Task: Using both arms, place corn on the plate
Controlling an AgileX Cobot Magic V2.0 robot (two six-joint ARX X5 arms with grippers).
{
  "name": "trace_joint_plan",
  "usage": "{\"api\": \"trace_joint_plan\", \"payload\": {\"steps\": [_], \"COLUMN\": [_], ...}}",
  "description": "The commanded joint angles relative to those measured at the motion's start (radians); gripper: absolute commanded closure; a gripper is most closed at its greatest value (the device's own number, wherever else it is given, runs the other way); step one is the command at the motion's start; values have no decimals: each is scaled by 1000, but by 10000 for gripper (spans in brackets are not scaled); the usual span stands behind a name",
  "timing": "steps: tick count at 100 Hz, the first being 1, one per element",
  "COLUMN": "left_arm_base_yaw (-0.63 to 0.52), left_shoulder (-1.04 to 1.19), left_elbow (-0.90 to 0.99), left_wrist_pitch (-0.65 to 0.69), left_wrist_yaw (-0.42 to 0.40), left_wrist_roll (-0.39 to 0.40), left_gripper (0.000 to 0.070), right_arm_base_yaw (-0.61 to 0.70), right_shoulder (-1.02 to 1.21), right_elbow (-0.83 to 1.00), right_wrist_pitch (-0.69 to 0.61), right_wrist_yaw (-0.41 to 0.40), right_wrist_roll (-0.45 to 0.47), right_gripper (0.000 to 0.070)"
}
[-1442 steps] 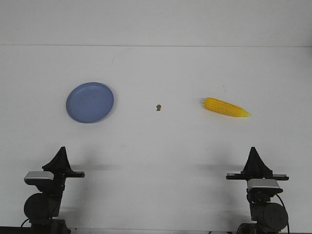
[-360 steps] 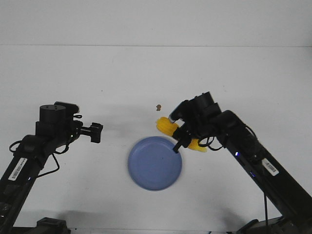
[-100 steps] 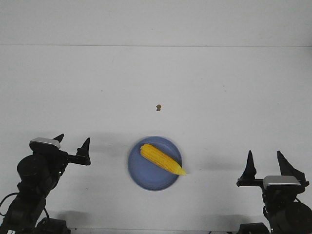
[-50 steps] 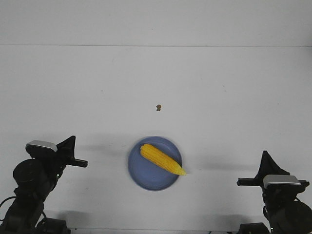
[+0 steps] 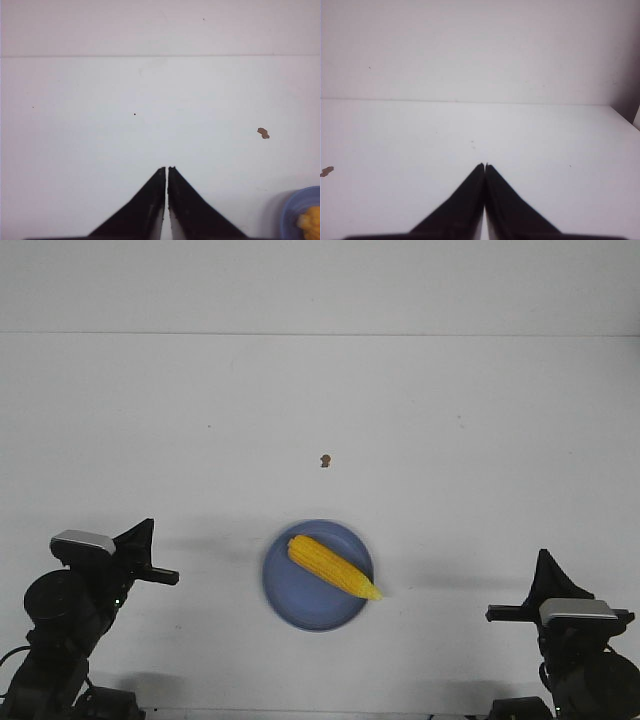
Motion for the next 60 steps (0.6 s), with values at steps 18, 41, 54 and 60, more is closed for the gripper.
{"api": "trace_joint_plan", "payload": {"steps": [18,41,54,60], "left_arm_base_yaw": [-1,-1,-1,-1], "left_shoulder": [-3,-56,-146,-192], "left_elbow": [13,-54,-196,-262], "left_wrist_pitch": [14,143,282,317], "left_wrist_yaw": [-5,-8,-9,-9], "left_wrist_roll": [-7,41,43,42], "left_gripper": [688,688,688,688], "right_arm_base_yaw": [0,0,0,0], "right_shoulder": [2,2,2,2], "right_elbow": [8,8,8,8], "right_wrist_pitch": [10,10,10,10], "right_wrist_yaw": [3,3,3,3], "right_wrist_roll": [9,9,9,9], "right_gripper": [700,700,700,700]}}
